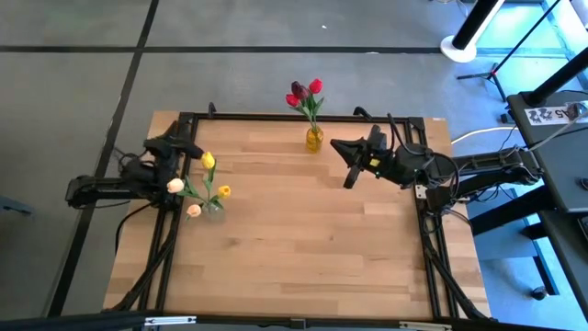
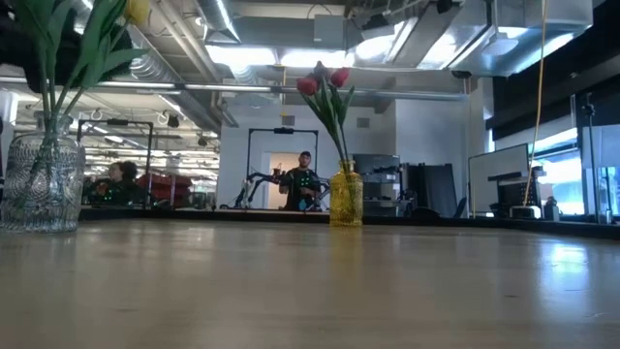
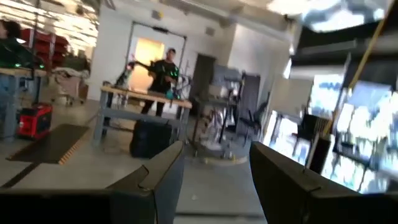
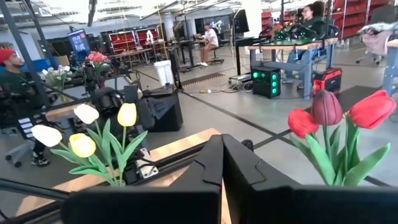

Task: Sort flowers into vase by color
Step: Return to Home Position

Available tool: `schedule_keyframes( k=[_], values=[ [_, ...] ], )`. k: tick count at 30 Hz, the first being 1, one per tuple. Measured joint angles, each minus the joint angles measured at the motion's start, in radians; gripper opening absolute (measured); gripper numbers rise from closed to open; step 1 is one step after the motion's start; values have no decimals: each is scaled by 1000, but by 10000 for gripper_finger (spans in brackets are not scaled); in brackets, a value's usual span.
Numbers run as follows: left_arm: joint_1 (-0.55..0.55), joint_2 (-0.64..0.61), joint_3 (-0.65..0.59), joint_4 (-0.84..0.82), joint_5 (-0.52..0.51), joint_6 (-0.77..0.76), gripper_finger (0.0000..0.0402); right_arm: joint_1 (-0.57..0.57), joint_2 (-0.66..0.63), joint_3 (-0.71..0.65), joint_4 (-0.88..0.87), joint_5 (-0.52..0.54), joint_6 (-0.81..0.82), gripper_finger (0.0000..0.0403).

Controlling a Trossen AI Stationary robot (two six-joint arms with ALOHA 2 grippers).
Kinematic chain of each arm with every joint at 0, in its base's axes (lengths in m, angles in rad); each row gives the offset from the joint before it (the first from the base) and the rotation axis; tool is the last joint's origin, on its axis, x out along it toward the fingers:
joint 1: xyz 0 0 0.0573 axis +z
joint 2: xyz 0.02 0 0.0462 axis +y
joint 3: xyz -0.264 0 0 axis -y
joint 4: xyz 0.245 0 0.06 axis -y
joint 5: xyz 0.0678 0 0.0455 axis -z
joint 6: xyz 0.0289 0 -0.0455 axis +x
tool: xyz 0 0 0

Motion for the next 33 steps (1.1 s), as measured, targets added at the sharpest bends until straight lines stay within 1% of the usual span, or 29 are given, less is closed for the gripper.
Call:
schedule_keyframes(
  k=[3, 8, 11, 15, 17, 19, 21, 22, 24, 27, 30, 33],
  values=[
    [0, 0, 0, -194, -2, -163, 179, 0, 0, 0, 0, -9, -16, 1],
    [0, 0, 0, -560, -13, -462, 179, 0, 0, 0, 1, -76, -46, 1],
    [0, 0, 0, -692, 3, -565, 179, 0, 0, 0, 1, -144, -46, 1],
    [0, 0, 0, -718, 100, -573, 179, 0, 0, 0, -19, -210, -6, 2],
    [0, 0, 0, -741, 176, -573, 179, 0, 0, 0, -66, -207, -29, 6],
    [-1, 2, 0, -770, 257, -572, 179, 0, 1, -2, -78, -194, -44, 10],
    [0, 5, 1, -769, 269, -567, 179, 0, 1, -2, -52, -204, -51, 14],
    [0, 9, 1, -769, 270, -555, 179, 0, 0, -1, -39, -231, -58, 15],
    [0, 9, 1, -769, 269, -525, 179, 0, 0, -1, -19, -320, -67, 15],
    [0, 9, 1, -769, 271, -519, 179, 1, -1, -11, 36, -447, -98, 16],
    [0, 9, 1, -769, 281, -520, 179, 1, -23, -83, 142, -511, -118, 16],
    [0, 9, 1, -768, 288, -524, 179, 1, -31, -193, 288, -523, -126, 16]
  ],
)
